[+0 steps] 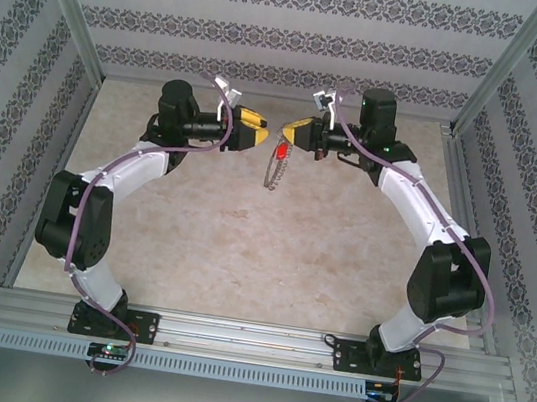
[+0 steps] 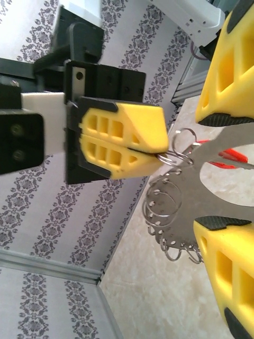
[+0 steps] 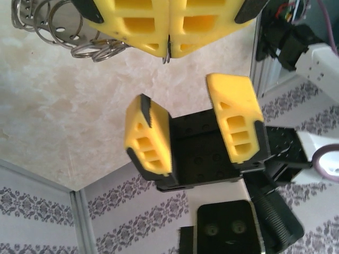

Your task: Put the keys on the keyring

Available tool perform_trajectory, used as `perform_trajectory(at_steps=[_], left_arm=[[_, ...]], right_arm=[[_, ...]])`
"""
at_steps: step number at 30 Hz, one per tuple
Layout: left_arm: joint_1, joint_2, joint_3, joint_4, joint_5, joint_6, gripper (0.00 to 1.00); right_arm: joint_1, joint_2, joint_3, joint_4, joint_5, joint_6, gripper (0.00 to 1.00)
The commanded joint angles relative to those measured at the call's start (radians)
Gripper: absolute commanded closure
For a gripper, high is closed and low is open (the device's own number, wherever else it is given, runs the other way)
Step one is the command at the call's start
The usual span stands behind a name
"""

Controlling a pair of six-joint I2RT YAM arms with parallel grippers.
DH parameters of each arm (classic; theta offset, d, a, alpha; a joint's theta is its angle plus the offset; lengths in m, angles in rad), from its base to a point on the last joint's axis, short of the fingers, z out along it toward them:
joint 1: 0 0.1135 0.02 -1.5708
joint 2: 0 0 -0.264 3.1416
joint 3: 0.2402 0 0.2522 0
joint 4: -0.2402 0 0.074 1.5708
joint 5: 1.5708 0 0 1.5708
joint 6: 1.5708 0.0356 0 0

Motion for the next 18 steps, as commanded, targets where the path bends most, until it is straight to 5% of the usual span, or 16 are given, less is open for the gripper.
perform_trajectory(at_steps=[1,6,18], left_arm=[[0.005,0.021,0.049,-0.096,0.061,0.053,0.5],[0.004,0.031,0.081,-0.108,0.101,0.032,0.5],[-0.007,0.053,0.073,-0.103,0.119,0.015,0.51]], right_arm=[[-0.014,0.034,0.094,-0.28,-0.074,-0.226,1.0],[-0.014,0.077,0.174,-0.423,-0.091,-0.313,1.0],[0.002,0.115,0.174,-0.375,-0.099,-0.28,1.0]])
